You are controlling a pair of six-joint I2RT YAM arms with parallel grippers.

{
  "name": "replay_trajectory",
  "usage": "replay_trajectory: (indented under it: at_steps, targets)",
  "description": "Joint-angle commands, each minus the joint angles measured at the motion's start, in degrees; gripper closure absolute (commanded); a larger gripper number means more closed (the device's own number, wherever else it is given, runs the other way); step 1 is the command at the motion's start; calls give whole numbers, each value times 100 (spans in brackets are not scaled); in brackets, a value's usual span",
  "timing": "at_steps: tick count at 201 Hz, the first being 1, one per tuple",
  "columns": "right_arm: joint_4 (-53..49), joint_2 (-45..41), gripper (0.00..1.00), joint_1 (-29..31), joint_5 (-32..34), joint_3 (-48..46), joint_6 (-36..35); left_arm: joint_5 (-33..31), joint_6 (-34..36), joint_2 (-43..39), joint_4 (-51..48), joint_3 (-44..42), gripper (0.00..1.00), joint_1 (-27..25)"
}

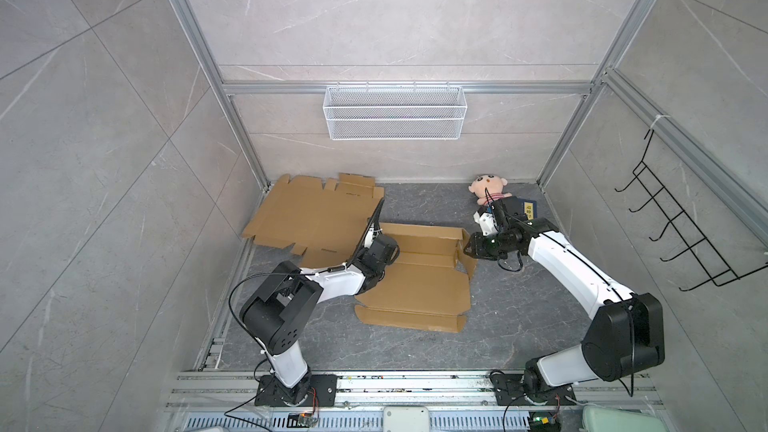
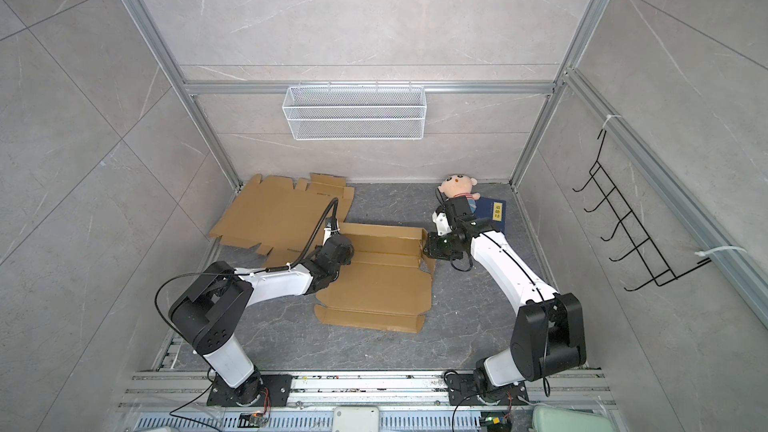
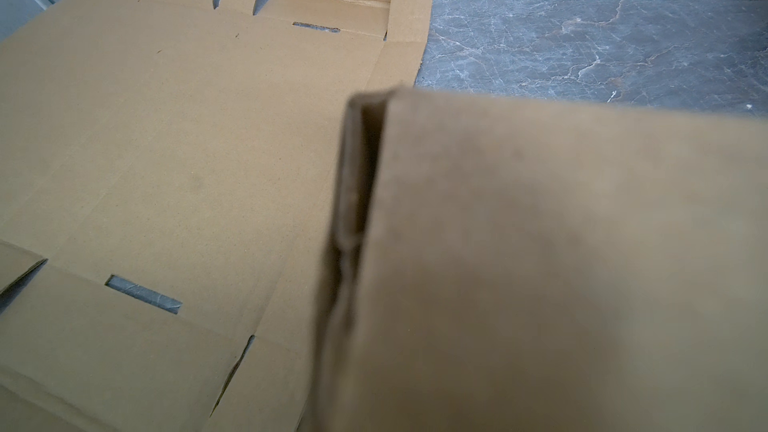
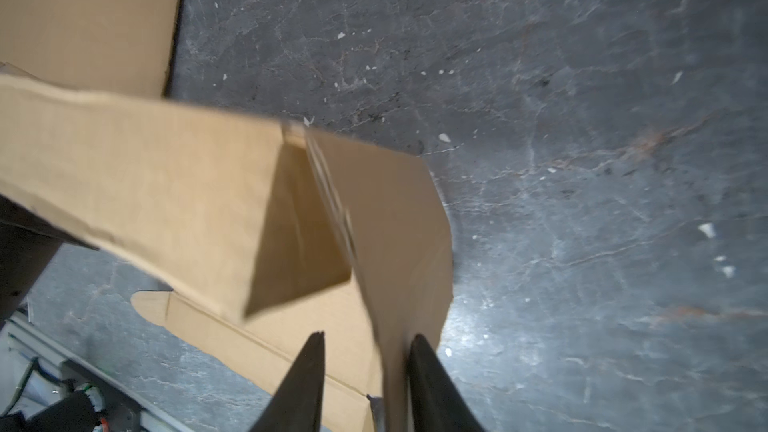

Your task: Fold the paper box

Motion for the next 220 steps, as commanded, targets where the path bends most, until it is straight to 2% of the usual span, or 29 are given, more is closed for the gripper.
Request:
replay_trajectory:
  at_steps: [1, 17, 46, 80, 126, 164, 201, 220]
  targets:
    - [-212, -99, 58, -56, -9, -232, -453, -137, -158, 19, -591, -98, 100, -3]
    - [-66, -112, 55, -59, 34, -394, -490, -111, -149, 28, -612, -76, 100, -1]
    - [520, -25, 54, -56, 77, -568, -464, -75, -8, 124, -526, -10, 100, 8]
    - [796, 102, 53, -71, 439, -428, -571, -111, 118, 218, -646, 171, 100, 3]
    - [670, -165, 44, -524, 561, -198, -1054, -224, 139, 144, -846, 233, 84, 24]
    - [1016, -455, 32, -582, 846, -440, -1604, -245, 143, -114, -947, 175, 67, 50]
    - [1322, 94, 31, -666, 1025, -280, -1950, -182, 257, -316, -933, 130, 56, 80]
    - [1604, 220, 31, -840, 770, -257, -1965, -131, 313, -448, -982, 142, 53, 124]
